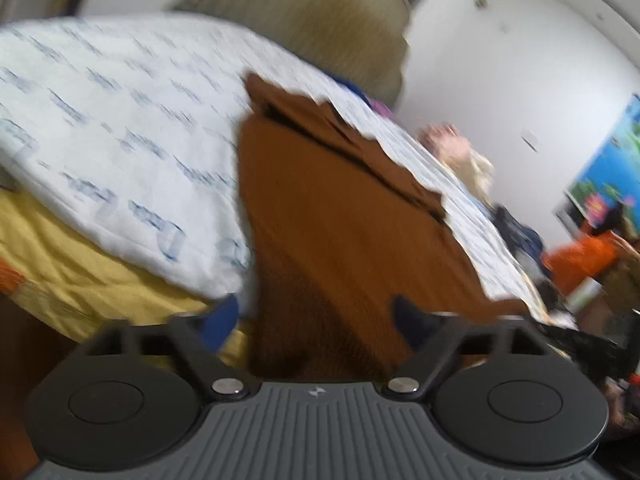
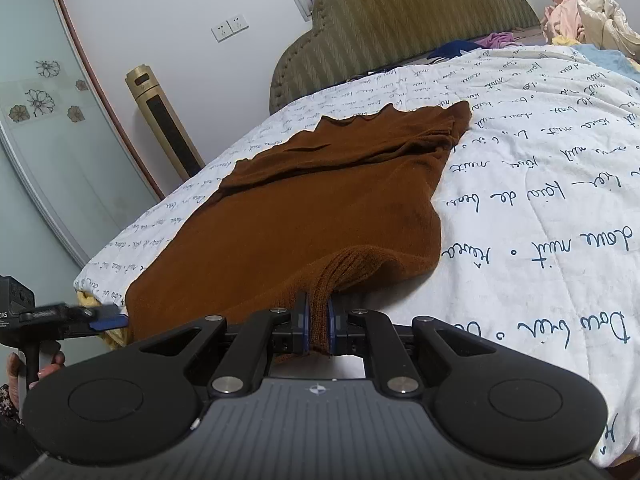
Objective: Fold small clothes
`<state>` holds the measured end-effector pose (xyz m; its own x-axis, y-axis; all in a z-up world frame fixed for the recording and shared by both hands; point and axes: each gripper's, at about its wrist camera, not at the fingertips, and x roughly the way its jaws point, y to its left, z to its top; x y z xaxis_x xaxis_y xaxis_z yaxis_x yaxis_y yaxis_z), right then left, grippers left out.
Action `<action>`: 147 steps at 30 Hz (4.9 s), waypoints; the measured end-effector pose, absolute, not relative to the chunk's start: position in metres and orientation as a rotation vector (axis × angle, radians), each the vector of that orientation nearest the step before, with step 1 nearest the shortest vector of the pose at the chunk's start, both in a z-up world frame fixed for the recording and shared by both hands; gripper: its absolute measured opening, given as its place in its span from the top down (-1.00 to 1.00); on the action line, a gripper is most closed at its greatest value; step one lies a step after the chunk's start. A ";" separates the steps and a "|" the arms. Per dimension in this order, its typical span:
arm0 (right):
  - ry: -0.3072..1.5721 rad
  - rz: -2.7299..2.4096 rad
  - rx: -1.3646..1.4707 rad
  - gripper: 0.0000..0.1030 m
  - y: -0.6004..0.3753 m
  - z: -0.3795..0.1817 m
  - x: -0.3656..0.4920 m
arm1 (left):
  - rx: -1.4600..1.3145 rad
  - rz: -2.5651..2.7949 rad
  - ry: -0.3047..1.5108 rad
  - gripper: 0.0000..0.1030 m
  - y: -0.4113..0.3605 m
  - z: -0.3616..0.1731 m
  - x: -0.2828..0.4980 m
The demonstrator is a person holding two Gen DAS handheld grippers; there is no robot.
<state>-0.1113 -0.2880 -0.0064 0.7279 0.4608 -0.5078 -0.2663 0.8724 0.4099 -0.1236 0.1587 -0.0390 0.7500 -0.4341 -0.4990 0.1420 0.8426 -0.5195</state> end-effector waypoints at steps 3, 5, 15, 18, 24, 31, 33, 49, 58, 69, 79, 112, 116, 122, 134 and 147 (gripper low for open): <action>0.641 0.406 0.318 0.73 -0.287 -0.006 -0.113 | -0.381 -0.296 0.638 -0.72 0.156 -0.036 -0.129; 0.643 0.407 0.323 0.73 -0.288 -0.006 -0.112 | -0.384 -0.299 0.635 -0.72 0.159 -0.036 -0.129; 0.651 0.399 0.331 0.73 -0.289 -0.010 -0.109 | -0.395 -0.366 0.693 0.23 0.145 -0.040 -0.113; 0.652 0.399 0.334 0.73 -0.290 -0.011 -0.109 | -0.409 -0.372 0.709 0.37 0.142 -0.044 -0.108; 0.652 0.402 0.346 0.73 -0.292 -0.013 -0.110 | -0.445 -0.366 0.709 0.78 0.147 -0.048 -0.107; 0.651 0.406 0.344 0.73 -0.293 -0.011 -0.110 | -0.500 -0.363 0.710 0.86 0.153 -0.051 -0.107; 0.640 0.410 0.349 0.73 -0.295 -0.009 -0.111 | -0.509 -0.376 0.700 0.87 0.154 -0.047 -0.108; 0.511 0.358 0.417 0.79 -0.309 0.038 -0.058 | -0.599 -0.436 0.637 0.88 0.153 0.002 -0.024; 0.462 0.242 0.473 0.79 -0.317 0.051 0.020 | -0.651 -0.420 0.627 0.88 0.139 0.018 0.069; 0.466 0.199 0.518 0.82 -0.318 0.049 0.122 | -0.691 -0.338 0.660 0.88 0.143 0.020 0.169; 0.609 0.253 0.467 0.72 -0.314 0.028 0.183 | -0.597 -0.293 0.676 0.89 0.134 0.017 0.207; 0.821 0.346 0.652 0.23 -0.319 -0.029 0.119 | -0.573 -0.397 0.821 0.86 0.139 -0.025 0.170; 0.826 0.344 0.664 0.28 -0.317 -0.032 0.122 | -0.611 -0.362 0.884 0.87 0.138 -0.032 0.186; 0.824 0.349 0.656 0.66 -0.318 -0.032 0.122 | -0.639 -0.367 0.878 0.93 0.145 -0.032 0.184; 0.757 0.382 0.662 0.75 -0.317 -0.014 0.112 | -0.904 -0.456 0.895 0.93 0.176 -0.038 0.187; 0.765 0.357 0.641 0.04 -0.314 -0.019 0.105 | -0.767 -0.396 0.941 0.29 0.184 -0.035 0.184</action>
<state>0.1054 -0.3143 -0.0190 0.6755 0.5172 -0.5255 -0.0709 0.7550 0.6519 0.1839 0.1838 -0.0352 0.5463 -0.6111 -0.5728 -0.0173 0.6754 -0.7372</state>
